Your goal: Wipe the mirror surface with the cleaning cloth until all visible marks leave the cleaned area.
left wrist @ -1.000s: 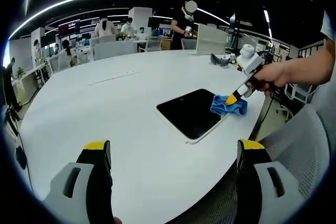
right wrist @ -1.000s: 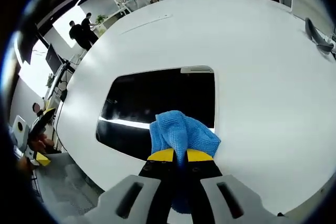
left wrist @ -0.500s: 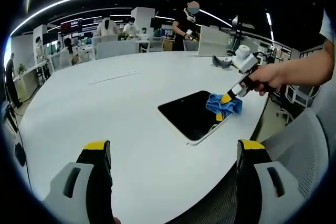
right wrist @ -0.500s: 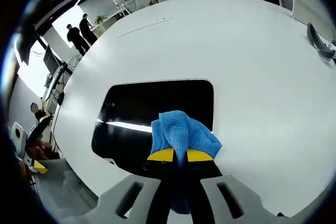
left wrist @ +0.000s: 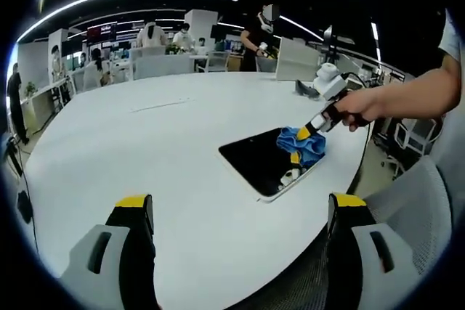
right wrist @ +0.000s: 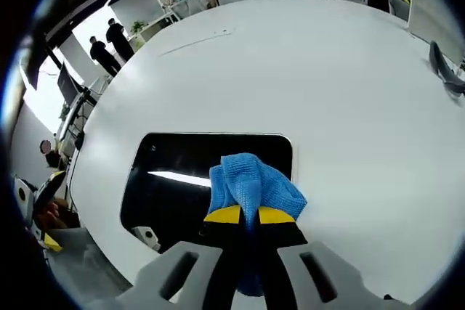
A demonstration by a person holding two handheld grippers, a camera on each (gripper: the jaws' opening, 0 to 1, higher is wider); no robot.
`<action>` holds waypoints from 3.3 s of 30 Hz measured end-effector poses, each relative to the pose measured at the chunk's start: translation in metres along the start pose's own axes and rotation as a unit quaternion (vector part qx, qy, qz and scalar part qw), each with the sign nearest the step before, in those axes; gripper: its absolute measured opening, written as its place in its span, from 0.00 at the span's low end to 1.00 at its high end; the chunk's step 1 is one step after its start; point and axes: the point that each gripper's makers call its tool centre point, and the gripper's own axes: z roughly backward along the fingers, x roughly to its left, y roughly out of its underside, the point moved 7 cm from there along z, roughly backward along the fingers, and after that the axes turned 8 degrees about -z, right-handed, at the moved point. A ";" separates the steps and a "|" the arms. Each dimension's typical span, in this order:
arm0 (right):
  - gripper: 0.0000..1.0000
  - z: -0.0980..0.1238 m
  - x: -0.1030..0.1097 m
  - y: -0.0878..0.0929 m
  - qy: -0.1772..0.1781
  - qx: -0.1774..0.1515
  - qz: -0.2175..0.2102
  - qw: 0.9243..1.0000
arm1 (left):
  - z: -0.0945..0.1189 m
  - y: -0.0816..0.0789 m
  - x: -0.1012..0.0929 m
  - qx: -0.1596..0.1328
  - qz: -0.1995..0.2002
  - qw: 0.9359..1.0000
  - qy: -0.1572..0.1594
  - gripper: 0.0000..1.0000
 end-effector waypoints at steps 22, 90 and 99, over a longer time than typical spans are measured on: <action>0.00 -0.020 -0.004 -0.043 0.016 -0.004 0.010 1.000 | -0.001 0.005 0.006 0.013 -0.016 1.000 -0.019 0.99; 0.01 0.034 -0.078 -0.056 0.042 -0.055 -0.030 0.997 | -0.001 0.001 0.004 0.003 -0.016 1.000 -0.019 0.99; 0.01 0.006 -0.093 -0.032 0.058 -0.025 -0.050 0.997 | -0.001 0.003 0.005 0.008 -0.016 1.000 -0.022 0.99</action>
